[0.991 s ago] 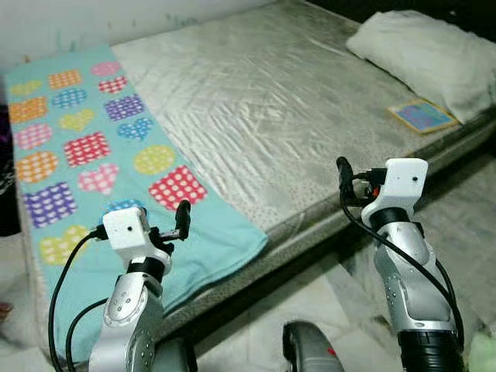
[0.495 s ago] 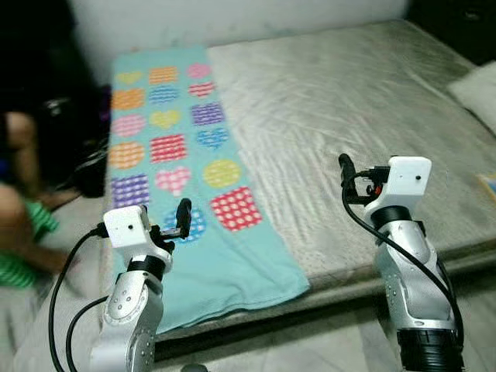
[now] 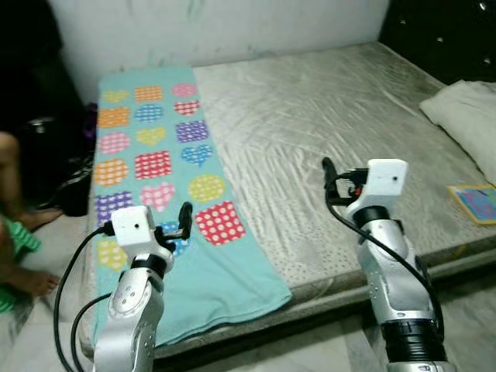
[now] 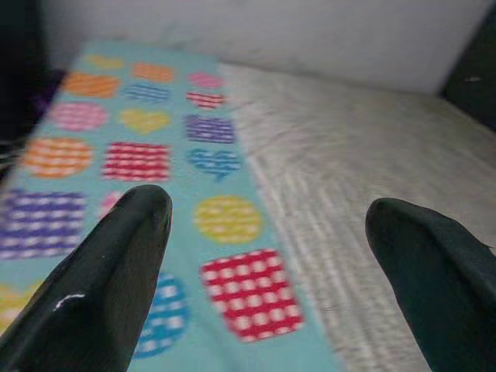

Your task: Clean up the room

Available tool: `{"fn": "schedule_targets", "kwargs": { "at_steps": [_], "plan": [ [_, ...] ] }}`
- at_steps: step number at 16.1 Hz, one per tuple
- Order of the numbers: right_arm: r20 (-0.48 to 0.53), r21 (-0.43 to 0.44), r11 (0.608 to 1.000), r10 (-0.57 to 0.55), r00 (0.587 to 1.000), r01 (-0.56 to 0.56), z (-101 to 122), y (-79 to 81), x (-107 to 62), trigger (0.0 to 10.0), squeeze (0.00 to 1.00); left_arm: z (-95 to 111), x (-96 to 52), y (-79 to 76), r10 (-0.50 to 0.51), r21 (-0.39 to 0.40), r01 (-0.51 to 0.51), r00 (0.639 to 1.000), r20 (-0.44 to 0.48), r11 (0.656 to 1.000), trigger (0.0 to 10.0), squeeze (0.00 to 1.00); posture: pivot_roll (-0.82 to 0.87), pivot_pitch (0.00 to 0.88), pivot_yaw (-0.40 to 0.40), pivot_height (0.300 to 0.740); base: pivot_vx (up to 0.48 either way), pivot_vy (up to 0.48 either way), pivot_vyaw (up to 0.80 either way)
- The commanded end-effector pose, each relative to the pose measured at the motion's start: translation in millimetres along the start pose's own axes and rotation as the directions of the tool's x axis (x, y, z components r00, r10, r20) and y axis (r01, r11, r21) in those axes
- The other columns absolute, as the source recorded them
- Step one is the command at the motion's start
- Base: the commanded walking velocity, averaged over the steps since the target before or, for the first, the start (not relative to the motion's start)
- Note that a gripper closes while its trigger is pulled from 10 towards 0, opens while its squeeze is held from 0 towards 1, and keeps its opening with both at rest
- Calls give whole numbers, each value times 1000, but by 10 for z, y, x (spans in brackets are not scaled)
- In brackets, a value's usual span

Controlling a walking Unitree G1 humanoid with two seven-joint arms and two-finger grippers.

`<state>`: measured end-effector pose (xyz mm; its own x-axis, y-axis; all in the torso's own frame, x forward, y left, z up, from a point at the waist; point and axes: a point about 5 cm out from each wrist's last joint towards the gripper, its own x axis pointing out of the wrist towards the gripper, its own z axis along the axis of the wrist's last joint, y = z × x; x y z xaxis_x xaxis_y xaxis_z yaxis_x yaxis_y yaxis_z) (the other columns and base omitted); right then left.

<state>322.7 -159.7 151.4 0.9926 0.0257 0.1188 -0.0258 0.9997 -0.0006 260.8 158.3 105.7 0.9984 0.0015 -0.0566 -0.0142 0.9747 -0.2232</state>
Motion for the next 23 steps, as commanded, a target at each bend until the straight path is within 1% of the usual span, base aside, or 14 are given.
{"fn": "schedule_targets", "kwargs": {
  "at_steps": [1, 4, 8, 11, 13, 17, 20, 23],
  "plan": [
    [5, -13, 1000, -11, 1000, 11, 2, -48, 8, 10000, 0, 36, 31, -33, -9, 7, 9, 1000, 19, 1000, 10000, 0, -126, 3, 24, 740, 0, 0, 0],
    [9, -18, 1000, 0, 1000, 0, 3, -51, 28, 10000, 0, 53, 40, -30, 0, 9, 0, 999, 36, 1000, 10000, 0, -122, 11, 17, 740, 0, 0, 0],
    [19, -10, 1000, 14, 1000, -14, -5, -8, 20, 10000, 0, 58, -3, 51, 49, 12, -50, 998, 47, 999, 10000, 0, -117, 15, 12, 740, 0, 0, 0],
    [19, -9, 1000, 30, 999, -29, -26, 27, -15, 10000, 0, 56, 6, 44, 56, 12, -56, 997, 48, 998, 10000, 0, -121, 20, 11, 740, 0, 0, 0],
    [17, -11, 999, 33, 999, -33, -26, 20, -22, 10000, 0, 53, 15, 27, 42, -4, -42, 998, 44, 999, 10000, 0, -128, 29, 9, 740, 0, 0, 0],
    [13, -15, 999, 40, 999, -40, -25, -1, -10, 10000, 0, 47, 5, 6, 36, -5, -36, 999, 39, 999, 10000, 0, -131, 43, 6, 740, 0, 0, 0],
    [7, -14, 999, 50, 999, -50, -40, 23, -20, 10000, 0, 39, -5, 7, 38, -6, -38, 999, 35, 999, 10000, 0, -129, 47, 5, 740, 0, 0, 0],
    [0, -11, 999, 52, 999, -52, -48, 26, -21, 10000, 0, 38, -8, 8, 39, -8, -39, 999, 33, 999, 10000, 0, -129, 48, 4, 740, 0, 0, -713]
  ]
}}
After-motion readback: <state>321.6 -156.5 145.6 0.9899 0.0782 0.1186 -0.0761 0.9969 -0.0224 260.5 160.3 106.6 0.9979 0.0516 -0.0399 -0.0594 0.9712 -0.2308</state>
